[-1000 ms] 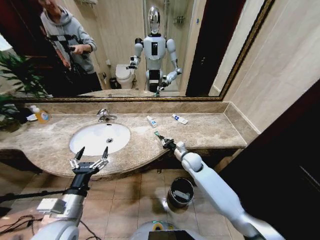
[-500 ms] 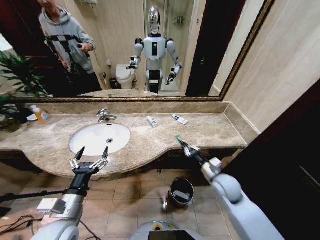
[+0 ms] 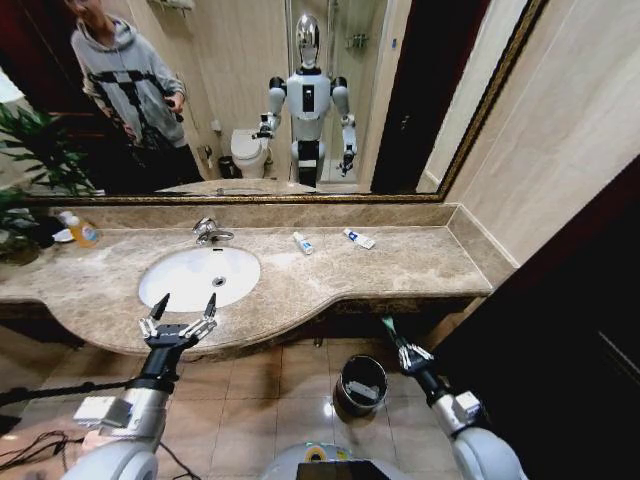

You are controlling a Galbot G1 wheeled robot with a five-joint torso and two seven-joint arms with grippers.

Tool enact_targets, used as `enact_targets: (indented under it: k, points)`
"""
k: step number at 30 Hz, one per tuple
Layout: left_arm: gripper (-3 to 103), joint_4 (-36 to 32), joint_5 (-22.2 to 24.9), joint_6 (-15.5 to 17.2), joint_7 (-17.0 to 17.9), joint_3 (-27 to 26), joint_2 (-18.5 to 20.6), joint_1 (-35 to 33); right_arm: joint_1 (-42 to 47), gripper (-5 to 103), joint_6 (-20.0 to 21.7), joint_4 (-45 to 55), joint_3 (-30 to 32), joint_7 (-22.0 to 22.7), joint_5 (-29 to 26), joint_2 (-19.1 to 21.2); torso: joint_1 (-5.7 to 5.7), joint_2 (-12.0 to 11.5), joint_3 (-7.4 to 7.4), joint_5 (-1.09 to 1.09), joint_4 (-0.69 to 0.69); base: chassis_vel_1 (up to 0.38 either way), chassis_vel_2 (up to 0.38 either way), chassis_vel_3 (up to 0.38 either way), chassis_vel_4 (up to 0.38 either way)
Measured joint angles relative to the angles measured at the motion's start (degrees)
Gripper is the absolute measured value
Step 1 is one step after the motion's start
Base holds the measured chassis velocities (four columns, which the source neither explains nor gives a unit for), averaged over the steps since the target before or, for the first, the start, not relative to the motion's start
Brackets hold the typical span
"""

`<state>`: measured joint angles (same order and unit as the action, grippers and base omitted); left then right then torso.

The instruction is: Pick up the trash from the sink and place it in the trash bin.

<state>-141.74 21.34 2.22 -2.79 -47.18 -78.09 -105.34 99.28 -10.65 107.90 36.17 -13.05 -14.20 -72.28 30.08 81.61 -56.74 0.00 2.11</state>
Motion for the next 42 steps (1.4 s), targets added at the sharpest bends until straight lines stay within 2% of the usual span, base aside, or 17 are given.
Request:
enact_targets:
  k: [7,8,13,17,24,26,28,32,42]
  points:
    - [100,0.00,0.00,0.00,-0.01,0.00,0.00,0.00,-7.19,1,0.36,-13.23,-2.86,-0.65,5.67,-3.35,0.00,-0.01,-0.01,0.02,0.00,0.000,0.000,0.000,0.000]
    - [100,0.00,0.00,0.00,0.00,0.00,0.00,0.00,-9.89,1,0.75,-17.84,-3.42,-0.83,6.75,-4.00,0.00,-0.01,-0.01,0.00,0.00,0.000,0.000,0.000,0.000]
    - [100,0.00,0.00,0.00,-0.01,0.00,0.00,0.00,-15.76,1,2.65,-28.56,-4.62,-0.47,9.13,-5.80,0.01,-0.02,-0.01,0.00,0.00,0.000,0.000,0.000,0.000]
    - [100,0.00,0.00,0.00,-0.01,0.00,0.00,0.00,-18.39,1,2.68,-34.61,-5.53,-0.38,12.37,-6.93,0.01,-0.02,-0.01,0.00,0.00,0.000,0.000,0.000,0.000]
    - [100,0.00,0.00,0.00,-0.01,0.00,0.00,0.00,-23.74,1,0.45,-46.62,-5.76,-0.22,19.84,-9.60,0.01,-0.02,-0.01,0.00,0.00,0.000,0.000,0.000,0.000]
    - [100,0.00,0.00,0.00,0.00,0.00,0.00,0.00,-24.11,1,0.21,-47.48,-5.73,-0.20,20.27,-9.80,0.01,-0.02,-0.01,-0.01,0.00,0.000,0.000,0.000,0.000]
    - [100,0.00,0.00,0.00,-0.01,0.00,0.00,-0.01,-26.95,1,-1.34,-53.22,-5.07,-0.04,22.99,-11.38,0.00,-0.01,-0.01,0.01,-0.01,0.000,0.000,0.000,0.000]
    - [100,0.00,0.00,0.00,0.00,0.00,0.00,0.00,-30.06,1,-2.94,-58.61,-4.61,0.57,24.97,-12.47,0.01,-0.02,-0.01,0.01,0.00,0.000,0.000,0.000,0.000]
    - [100,0.00,0.00,0.00,-0.01,0.00,0.00,0.00,-33.24,1,-5.55,-63.34,-4.44,1.21,29.30,-12.82,0.00,-0.02,-0.01,0.00,0.00,0.000,0.000,0.000,0.000]
